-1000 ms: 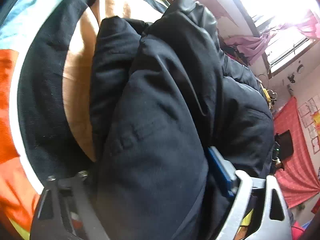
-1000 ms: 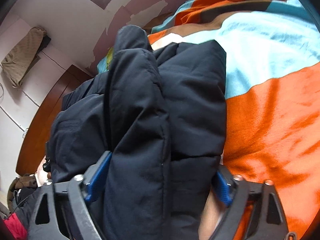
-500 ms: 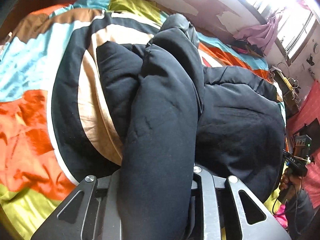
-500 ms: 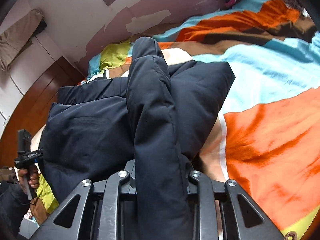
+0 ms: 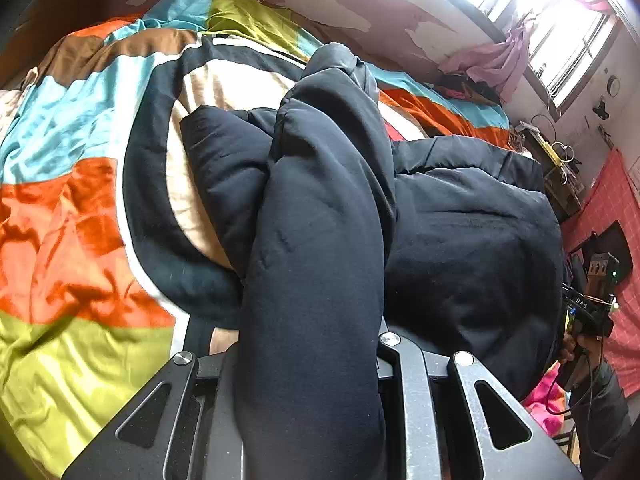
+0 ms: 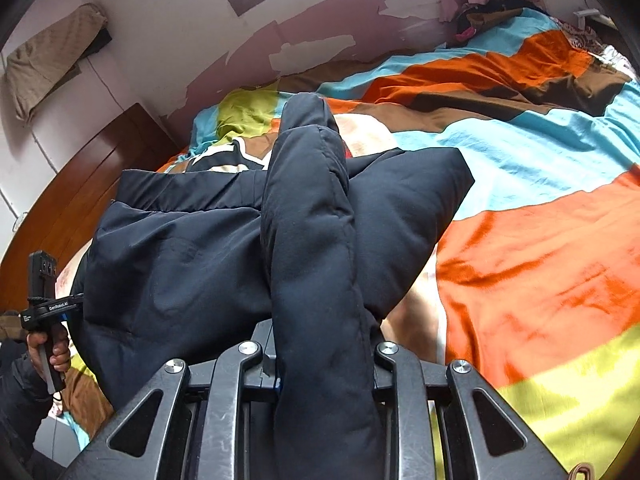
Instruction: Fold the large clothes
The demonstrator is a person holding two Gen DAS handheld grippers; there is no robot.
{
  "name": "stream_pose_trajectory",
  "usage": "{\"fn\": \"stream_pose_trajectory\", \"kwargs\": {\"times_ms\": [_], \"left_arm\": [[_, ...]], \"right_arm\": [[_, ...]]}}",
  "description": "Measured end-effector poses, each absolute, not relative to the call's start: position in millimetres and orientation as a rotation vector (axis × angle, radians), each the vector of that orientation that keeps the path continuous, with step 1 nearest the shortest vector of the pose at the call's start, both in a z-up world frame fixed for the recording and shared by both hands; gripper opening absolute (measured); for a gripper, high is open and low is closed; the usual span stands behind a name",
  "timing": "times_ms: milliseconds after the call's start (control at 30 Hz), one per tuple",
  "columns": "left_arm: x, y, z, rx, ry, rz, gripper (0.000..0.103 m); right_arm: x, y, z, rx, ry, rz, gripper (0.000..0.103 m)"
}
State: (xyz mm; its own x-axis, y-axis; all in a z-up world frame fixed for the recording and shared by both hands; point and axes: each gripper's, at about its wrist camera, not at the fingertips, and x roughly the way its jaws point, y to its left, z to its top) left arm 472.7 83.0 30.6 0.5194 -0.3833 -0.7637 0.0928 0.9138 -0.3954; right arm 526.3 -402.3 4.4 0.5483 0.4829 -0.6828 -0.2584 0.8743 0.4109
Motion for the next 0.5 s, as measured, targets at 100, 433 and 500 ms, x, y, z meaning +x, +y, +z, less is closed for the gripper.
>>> {"fn": "stream_pose_trajectory", "kwargs": {"times_ms": [100,433,500], "left_arm": [[462.2,86.1,31.1,-0.321,0.998,-0.281,0.018],[458.3,88.2,-22.7,-0.323,1.061,-0.219,0.025],[458.9,91.1,-28.7,-0.338,1.06,-0.205,0.034]], "right_arm": [[514.7,-397.9,8.1,0.267,0.892,0.45,0.022],[507.5,-375.5,-31.5,0.167,0.934,0.365,0.026],[509.7,-376.0,-40.0,0.152,0.929,0.324,0.032]]}}
